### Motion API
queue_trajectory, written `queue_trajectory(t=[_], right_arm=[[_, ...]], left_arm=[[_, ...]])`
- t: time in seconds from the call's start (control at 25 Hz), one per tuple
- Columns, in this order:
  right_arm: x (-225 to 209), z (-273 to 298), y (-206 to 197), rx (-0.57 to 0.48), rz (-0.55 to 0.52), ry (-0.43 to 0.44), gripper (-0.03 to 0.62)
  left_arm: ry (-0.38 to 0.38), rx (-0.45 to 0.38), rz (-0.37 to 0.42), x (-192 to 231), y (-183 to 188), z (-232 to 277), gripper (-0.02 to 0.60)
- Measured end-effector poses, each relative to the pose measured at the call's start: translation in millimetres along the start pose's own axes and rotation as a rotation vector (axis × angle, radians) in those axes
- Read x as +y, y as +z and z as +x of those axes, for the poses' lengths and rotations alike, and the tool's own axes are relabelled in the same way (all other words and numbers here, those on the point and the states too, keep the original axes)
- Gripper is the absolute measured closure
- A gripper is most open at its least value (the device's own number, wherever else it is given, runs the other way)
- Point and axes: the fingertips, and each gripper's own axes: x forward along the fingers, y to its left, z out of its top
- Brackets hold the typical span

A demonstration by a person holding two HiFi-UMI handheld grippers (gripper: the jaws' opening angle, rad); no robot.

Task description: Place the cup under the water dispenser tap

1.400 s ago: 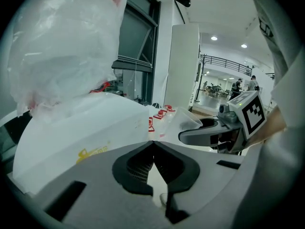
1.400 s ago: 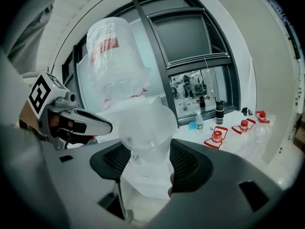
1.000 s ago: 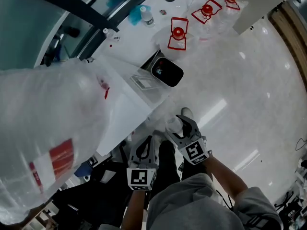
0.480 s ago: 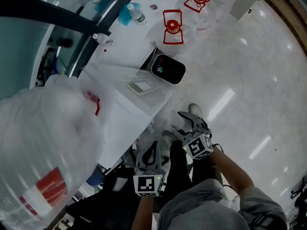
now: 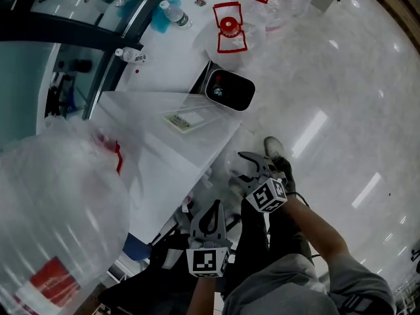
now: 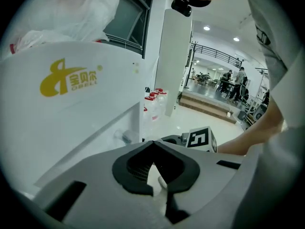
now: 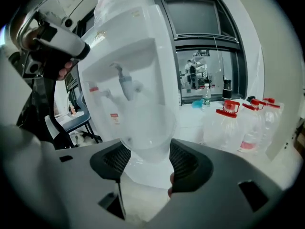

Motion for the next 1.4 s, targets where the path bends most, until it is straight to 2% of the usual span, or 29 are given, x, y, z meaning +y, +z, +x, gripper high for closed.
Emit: queue_trajectory(t=[0.28,0.52,0.8,1.08,1.4], right_arm=[[12,42,-33,0.008,0.002,0.015,0.342],[24,76,-56,0.032,-0.042,0.065,0.342],[36,104,-58,0.025,-0.082,0.102,0.342],[39,122,-69,0.061,-0.065,0.105,0.342],[37,126,-74,0.066,-0.059,0.101,0.342]], left_arm=[[-0.010,0.027,0.012,0,-29,-1,0.571],[-0.009,0.049,-0.014,4,-51,-4,0.571],[0.005,0.068,-0.020,12,-70,-11,0.571],[0.016,0.090,-0.034,21,-84,-18,0.571],[-0.010,0.113,-0.078,20,-100,-19,0.571]])
